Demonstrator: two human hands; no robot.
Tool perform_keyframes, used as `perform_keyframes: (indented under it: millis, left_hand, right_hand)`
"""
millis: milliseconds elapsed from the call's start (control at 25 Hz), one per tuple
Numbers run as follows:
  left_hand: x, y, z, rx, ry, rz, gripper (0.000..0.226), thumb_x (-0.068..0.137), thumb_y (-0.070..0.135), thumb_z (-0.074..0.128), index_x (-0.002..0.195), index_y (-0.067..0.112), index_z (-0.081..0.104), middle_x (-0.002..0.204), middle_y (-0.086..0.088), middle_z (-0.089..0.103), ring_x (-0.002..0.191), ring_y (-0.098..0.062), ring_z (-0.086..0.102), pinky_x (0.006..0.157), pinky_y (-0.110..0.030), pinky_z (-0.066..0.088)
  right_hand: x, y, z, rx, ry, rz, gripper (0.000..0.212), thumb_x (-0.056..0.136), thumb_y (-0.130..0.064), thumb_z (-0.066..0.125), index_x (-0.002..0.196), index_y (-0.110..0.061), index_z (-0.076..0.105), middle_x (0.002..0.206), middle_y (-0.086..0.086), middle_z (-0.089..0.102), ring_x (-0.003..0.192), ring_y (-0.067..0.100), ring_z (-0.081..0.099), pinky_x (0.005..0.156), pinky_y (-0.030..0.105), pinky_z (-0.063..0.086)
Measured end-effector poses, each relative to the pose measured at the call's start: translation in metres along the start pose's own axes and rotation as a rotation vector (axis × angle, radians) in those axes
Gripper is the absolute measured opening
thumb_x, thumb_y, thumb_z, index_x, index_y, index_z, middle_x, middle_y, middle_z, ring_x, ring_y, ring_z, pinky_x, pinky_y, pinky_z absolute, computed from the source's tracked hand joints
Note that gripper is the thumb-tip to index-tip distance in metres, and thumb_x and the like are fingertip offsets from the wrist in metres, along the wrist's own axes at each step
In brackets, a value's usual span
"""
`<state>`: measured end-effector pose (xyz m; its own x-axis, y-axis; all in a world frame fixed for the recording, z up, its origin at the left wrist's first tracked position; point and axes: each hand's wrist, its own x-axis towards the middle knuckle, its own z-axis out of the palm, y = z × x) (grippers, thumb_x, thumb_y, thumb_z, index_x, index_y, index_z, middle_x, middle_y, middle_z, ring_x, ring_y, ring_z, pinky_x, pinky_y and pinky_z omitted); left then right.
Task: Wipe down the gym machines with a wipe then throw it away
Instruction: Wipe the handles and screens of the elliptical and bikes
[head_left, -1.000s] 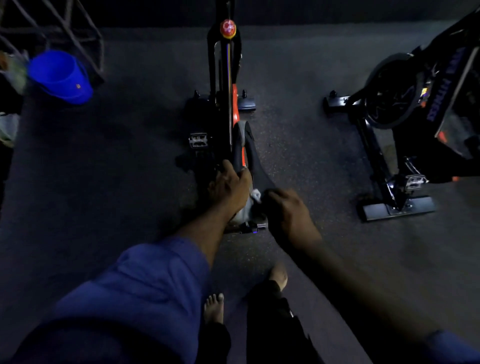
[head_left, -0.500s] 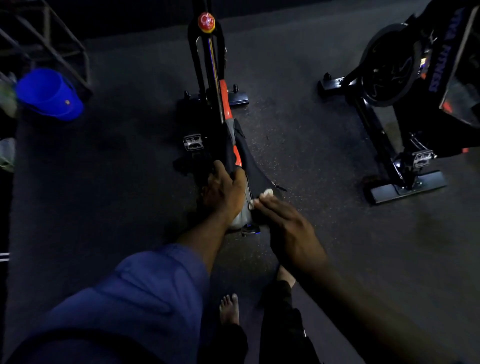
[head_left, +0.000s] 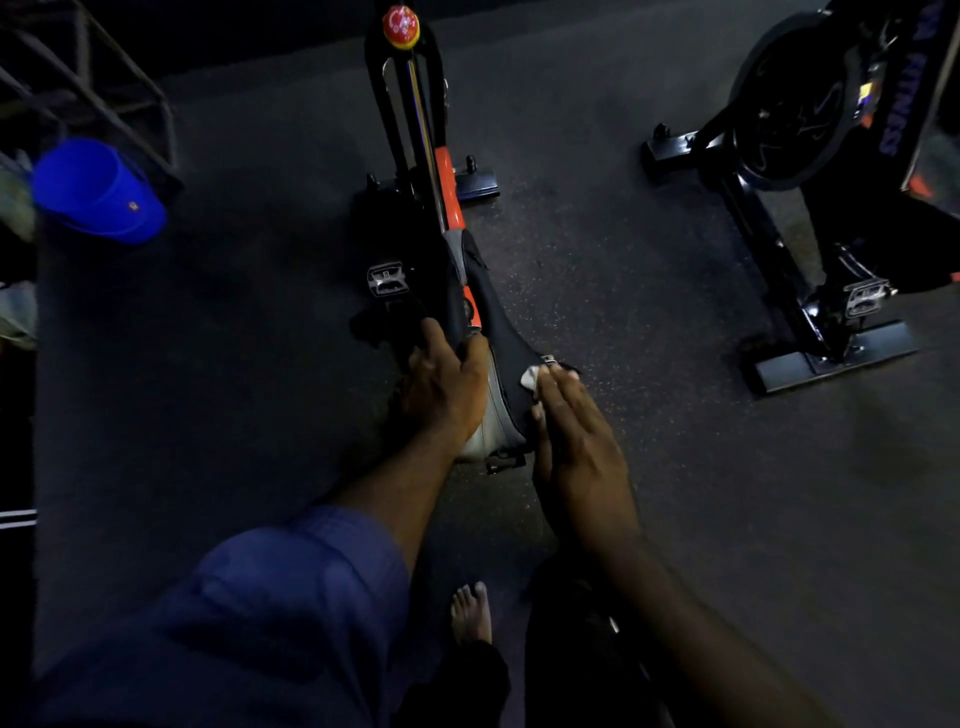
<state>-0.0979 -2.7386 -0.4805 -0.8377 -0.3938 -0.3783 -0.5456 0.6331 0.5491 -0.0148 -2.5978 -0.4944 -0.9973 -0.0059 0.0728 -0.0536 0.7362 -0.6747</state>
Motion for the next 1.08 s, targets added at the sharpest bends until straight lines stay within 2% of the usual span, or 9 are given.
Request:
perform_keyframes:
  millis: [120,280,400,480,560,720,920,1000,1080]
  left_hand:
    - [0.002,-0.001,0.003,-0.001,0.016,0.002,0.042,0.100,0.055,0.044,0.125,0.021,0.044,0.125,-0.016,0.062,0.109,-0.038,0.059,0.083,-0.042,0.036]
    - [0.004,0.002,-0.003,-0.031,0.014,0.001,0.039,0.100,0.053,0.045,0.120,0.019,0.043,0.120,-0.019,0.063,0.106,-0.041,0.060,0.082,-0.043,0.041]
    - [0.001,0.000,-0.004,-0.038,-0.002,0.008,0.038,0.101,0.050,0.046,0.122,0.019,0.044,0.122,-0.018,0.063,0.109,-0.040,0.060,0.082,-0.042,0.038]
    - [0.001,-0.002,-0.002,-0.037,-0.002,0.013,0.035,0.100,0.050,0.046,0.119,0.021,0.044,0.122,-0.016,0.063,0.109,-0.038,0.060,0.082,-0.041,0.038]
    - [0.002,-0.004,-0.002,-0.032,0.015,0.021,0.031,0.101,0.052,0.045,0.114,0.024,0.042,0.119,-0.014,0.064,0.107,-0.036,0.060,0.081,-0.041,0.040]
    - [0.003,0.001,-0.001,-0.030,0.032,0.036,0.038,0.103,0.055,0.043,0.120,0.022,0.044,0.120,-0.013,0.065,0.107,-0.037,0.062,0.086,-0.045,0.048]
    - [0.005,-0.006,0.002,0.004,0.018,0.034,0.053,0.104,0.059,0.040,0.138,0.019,0.045,0.129,-0.014,0.064,0.115,-0.036,0.061,0.093,-0.048,0.049]
    - [0.008,-0.011,0.006,0.011,0.050,0.054,0.051,0.104,0.055,0.043,0.139,0.018,0.045,0.129,-0.015,0.064,0.114,-0.038,0.061,0.091,-0.046,0.050]
    - [0.009,-0.009,0.005,0.015,0.072,0.063,0.046,0.103,0.052,0.046,0.135,0.019,0.045,0.125,-0.014,0.065,0.111,-0.038,0.062,0.090,-0.047,0.052]
  right_hand:
    - [0.048,0.001,0.005,0.096,-0.029,0.128,0.045,0.113,-0.030,0.040,0.153,-0.013,0.049,0.154,0.005,0.054,0.142,0.020,0.050,0.117,0.038,0.040]
    - [0.014,-0.005,-0.006,0.141,-0.025,0.099,0.046,0.114,-0.029,0.040,0.159,-0.021,0.041,0.160,-0.009,0.044,0.146,0.004,0.041,0.122,0.041,0.036]
    - [0.005,0.004,-0.009,0.030,-0.025,-0.007,0.049,0.111,-0.024,0.044,0.157,-0.010,0.042,0.156,0.004,0.052,0.136,0.021,0.056,0.111,0.043,0.047]
    - [0.050,0.004,0.001,-0.044,-0.094,-0.083,0.052,0.110,-0.028,0.043,0.158,-0.008,0.040,0.148,0.013,0.059,0.120,0.033,0.066,0.094,0.049,0.055]
    - [0.108,-0.007,0.016,-0.009,-0.192,-0.155,0.059,0.110,-0.034,0.040,0.163,-0.010,0.030,0.152,0.017,0.055,0.116,0.040,0.066,0.089,0.051,0.055]
    - [0.123,-0.015,0.012,0.042,-0.258,-0.192,0.063,0.110,-0.041,0.032,0.166,-0.015,0.020,0.168,0.011,0.033,0.142,0.037,0.049,0.112,0.051,0.044]
    - [0.111,-0.006,0.004,0.056,-0.325,-0.336,0.062,0.111,-0.024,0.044,0.166,-0.012,0.019,0.173,0.007,0.015,0.159,0.019,0.019,0.128,0.039,0.020]
    - [0.158,-0.014,0.025,0.077,-0.329,-0.387,0.069,0.104,-0.012,0.054,0.164,-0.004,0.022,0.172,0.017,0.015,0.157,0.028,0.026,0.123,0.023,0.016]
    - [0.186,-0.023,0.035,0.104,-0.243,-0.395,0.066,0.101,-0.006,0.054,0.161,0.002,0.027,0.168,0.025,0.021,0.152,0.035,0.035,0.117,0.019,0.026]
